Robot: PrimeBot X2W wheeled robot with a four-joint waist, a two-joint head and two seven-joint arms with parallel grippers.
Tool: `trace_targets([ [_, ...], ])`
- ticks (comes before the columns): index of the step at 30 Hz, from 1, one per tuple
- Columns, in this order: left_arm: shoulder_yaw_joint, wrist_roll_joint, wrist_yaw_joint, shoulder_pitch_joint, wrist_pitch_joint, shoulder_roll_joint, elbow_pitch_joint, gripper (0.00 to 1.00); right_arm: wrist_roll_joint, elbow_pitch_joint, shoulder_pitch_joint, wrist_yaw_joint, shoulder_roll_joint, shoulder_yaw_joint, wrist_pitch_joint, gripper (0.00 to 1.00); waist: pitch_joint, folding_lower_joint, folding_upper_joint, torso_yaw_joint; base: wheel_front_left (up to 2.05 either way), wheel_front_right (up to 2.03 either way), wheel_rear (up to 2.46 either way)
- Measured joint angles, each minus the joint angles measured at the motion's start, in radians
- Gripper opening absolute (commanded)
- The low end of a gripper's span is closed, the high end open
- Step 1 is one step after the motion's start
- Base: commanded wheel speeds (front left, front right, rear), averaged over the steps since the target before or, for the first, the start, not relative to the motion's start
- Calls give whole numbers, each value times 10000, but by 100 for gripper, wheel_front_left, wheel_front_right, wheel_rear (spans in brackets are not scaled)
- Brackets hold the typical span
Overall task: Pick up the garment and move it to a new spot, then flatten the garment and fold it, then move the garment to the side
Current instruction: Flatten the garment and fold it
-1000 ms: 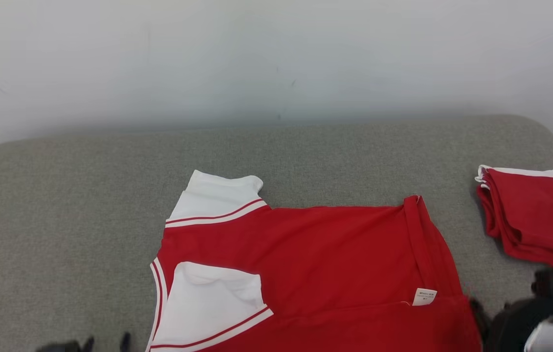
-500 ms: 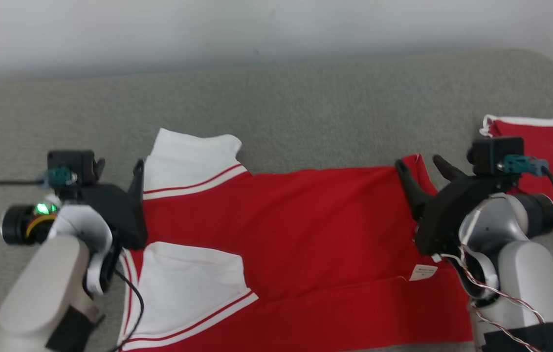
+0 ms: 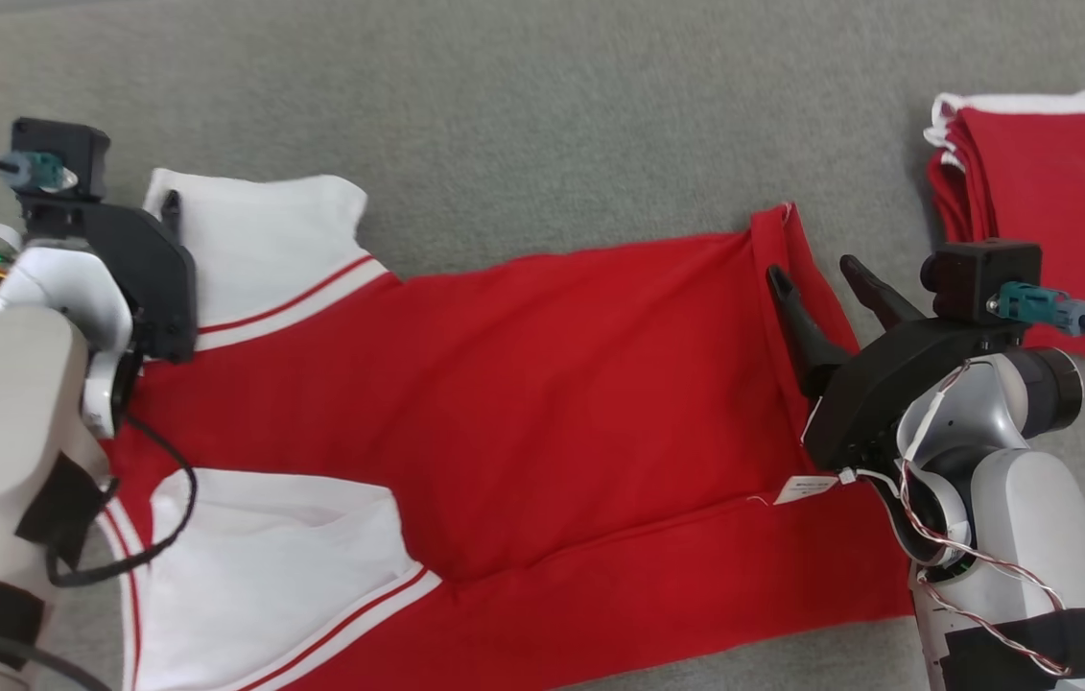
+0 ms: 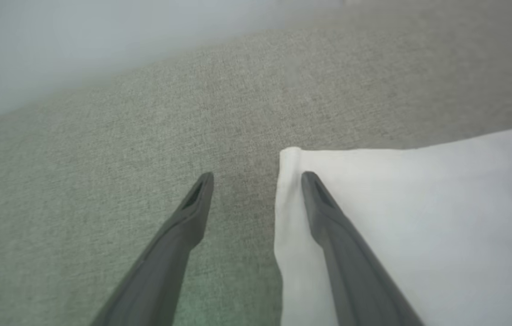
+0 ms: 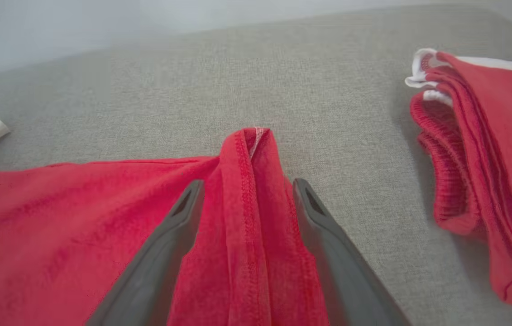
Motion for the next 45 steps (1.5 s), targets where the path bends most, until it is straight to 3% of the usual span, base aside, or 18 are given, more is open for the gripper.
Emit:
trace_targets([
  [5,-25,65,236,-414,253,88,420,100,59,44,15,0,2,12,-75,100,341,-3,-1,-324,0,0,0],
  [7,-29,29,165,-462,343,111,514,80,58,63,14,0,0,-35,-71,100,395,-3,-1,-411,0,0,0],
  [8,-38,10,123,-497,389,111,543,80,58,63,11,0,0,-59,-67,100,404,-3,-1,-434,0,0,0],
  [9,-54,-31,65,-546,502,94,573,73,58,61,10,0,2,-75,-59,100,395,-3,-1,-439,0,0,0],
  [11,-123,-69,-23,-586,769,48,619,53,58,48,4,0,2,-84,4,100,352,-3,-1,-428,0,0,0],
  [15,-190,-151,-94,-583,1294,6,602,42,56,0,-10,0,0,4,121,100,251,-4,-2,-412,0,0,0],
  [18,-207,-201,-79,-580,1574,71,458,52,-15,-46,-72,0,4,88,240,100,242,-4,-2,-417,0,0,0],
  [20,-203,-242,-59,-583,1733,165,345,92,-21,-84,-158,0,2,121,282,100,256,-4,-2,-424,0,0,0],
  [21,-219,-242,-6,-589,1839,222,301,100,-27,-100,-188,0,2,138,291,100,268,-4,-3,-429,0,0,0],
  [23,-209,-268,4,-607,2048,330,215,89,-71,-100,-204,0,0,251,374,100,299,-5,-2,-447,0,0,0],
  [24,-203,-359,-8,-598,2136,353,159,53,-92,-88,-221,0,4,316,407,100,318,-4,-3,-464,0,0,0],
  [25,-201,-408,-23,-590,2201,407,96,45,-146,-61,-284,0,4,399,472,100,345,-4,-3,-480,0,0,0],
  [26,-267,-383,-96,-590,2263,491,19,18,-278,-38,-412,0,6,464,548,100,379,-5,-3,-499,0,0,0],
  [27,-426,-259,-176,-595,2337,604,-94,0,-437,-42,-593,0,2,523,585,100,423,-5,-3,-518,0,0,0],
  [31,-424,-347,-454,-583,2418,769,-510,0,-1047,-219,-1223,0,0,832,825,100,603,-4,-2,-530,0,0,0],
  [36,-428,-433,-445,-511,2495,780,-819,0,-2265,-123,-1553,0,8,1095,1189,100,626,-4,-2,-403,0,0,0],
  [45,-414,-583,-276,-367,2568,775,-1331,0,-4475,1158,-2309,0,15,1616,1793,100,731,-3,-2,-214,0,0,0],
])
